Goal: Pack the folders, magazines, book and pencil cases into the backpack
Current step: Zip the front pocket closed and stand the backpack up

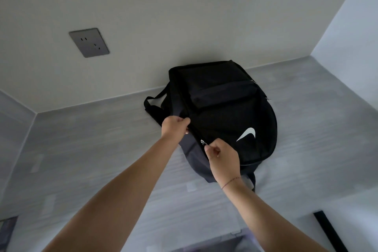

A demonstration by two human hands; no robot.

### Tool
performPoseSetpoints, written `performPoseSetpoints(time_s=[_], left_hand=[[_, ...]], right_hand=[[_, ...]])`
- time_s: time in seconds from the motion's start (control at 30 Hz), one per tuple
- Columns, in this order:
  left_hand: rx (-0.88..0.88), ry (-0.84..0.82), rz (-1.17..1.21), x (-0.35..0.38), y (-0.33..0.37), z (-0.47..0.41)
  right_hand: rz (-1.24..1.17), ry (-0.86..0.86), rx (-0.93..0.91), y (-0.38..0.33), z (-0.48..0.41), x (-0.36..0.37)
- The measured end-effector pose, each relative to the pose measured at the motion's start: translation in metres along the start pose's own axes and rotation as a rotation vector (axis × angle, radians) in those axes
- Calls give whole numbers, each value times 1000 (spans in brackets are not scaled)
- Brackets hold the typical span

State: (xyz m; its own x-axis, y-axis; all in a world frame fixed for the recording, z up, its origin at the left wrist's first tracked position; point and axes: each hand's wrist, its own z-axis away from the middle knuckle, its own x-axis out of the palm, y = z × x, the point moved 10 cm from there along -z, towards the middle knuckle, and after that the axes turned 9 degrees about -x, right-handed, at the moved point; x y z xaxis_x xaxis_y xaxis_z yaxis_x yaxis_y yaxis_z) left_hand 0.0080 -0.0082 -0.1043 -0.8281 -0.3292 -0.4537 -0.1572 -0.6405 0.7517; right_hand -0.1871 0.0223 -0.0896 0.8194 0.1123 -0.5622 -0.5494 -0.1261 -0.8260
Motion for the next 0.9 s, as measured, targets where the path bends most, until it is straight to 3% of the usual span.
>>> performPoseSetpoints(time_s=[0.13,0.33,0.4,0.47,0.53,0.6,0.63,0.77,0.9], left_hand=[[5,28,7,-9,-1,1],[76,67,-176,-4,6,12],[260,222,-415,-1,22,31],[628,299,-662,22,49,63],[943,9,-867,74,54,97],[1017,-315,-1026,112,32,115],[1023,-387,-1052,118,24,119],[998,-457,-1058,118,13,116],[988,-426,-1119,118,16,115]], right_hand=[[56,47,-83,12,17,-20],[72,124,-3,55,47,-48],[57,122,22,64,54,-49],[24,105,37,67,58,-46],[-34,112,57,66,58,-46],[-104,126,95,68,58,-47],[-124,127,107,68,58,-47],[-118,108,95,69,60,-45],[-127,120,107,73,63,-43]])
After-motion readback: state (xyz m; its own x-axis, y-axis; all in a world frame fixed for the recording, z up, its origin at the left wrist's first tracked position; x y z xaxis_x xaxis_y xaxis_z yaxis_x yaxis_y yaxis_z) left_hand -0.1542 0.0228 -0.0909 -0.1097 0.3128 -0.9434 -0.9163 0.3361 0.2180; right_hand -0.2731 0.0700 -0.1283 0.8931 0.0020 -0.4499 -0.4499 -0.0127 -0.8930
